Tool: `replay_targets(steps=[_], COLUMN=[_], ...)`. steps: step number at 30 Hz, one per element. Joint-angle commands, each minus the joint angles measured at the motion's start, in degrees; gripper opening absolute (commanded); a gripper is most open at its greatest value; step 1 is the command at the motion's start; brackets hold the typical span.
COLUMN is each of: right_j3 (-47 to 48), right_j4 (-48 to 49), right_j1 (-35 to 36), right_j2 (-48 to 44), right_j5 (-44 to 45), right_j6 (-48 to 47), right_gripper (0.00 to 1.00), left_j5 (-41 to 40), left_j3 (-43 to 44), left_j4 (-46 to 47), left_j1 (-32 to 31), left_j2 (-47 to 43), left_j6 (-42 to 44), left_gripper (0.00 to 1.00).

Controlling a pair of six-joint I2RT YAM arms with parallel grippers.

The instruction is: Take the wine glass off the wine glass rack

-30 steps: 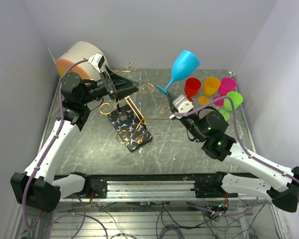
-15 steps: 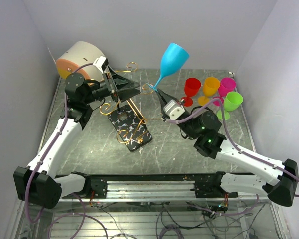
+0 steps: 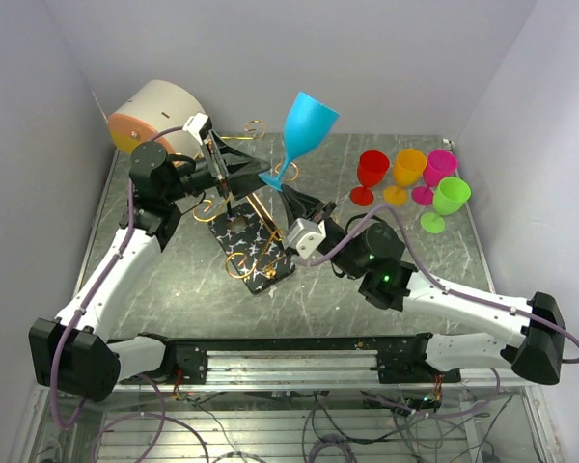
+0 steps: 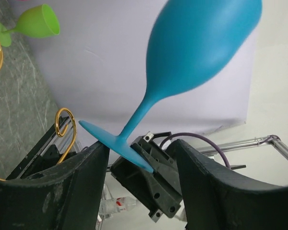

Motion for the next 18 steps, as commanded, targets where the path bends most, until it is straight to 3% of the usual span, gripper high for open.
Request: replay_targets(steps=[1,11,12,18], right_j3=[-0.81,-3.18,-3.67,-4.22], right_j4=[2.97,0.66,0.11,-8.1], right_j1=[2.68,4.66,4.82,5.41], right_j2=[1.11,-3.0,-3.92,-11.21], right_j5=[2.23,6.17,6.84,12.3], right_j6=[-5.57,-2.6,-1.98,6.97], right_gripper=[0.0,0.0,0.0,0.41], left_j5=[1.33,0.73,0.63,-1.77], left_j3=[-0.65,-2.56,-2.67,-2.58], left_j4=[0.67,1.88,1.86,-1.92], left_j1=[0.09,0.1,0.1,0.16], left_j2=[0.33,0.29,0.35,-0.11], left_j6=[-0.19,1.7,2.14,7.5], left_gripper=[0.64,0.09,0.07,0.07])
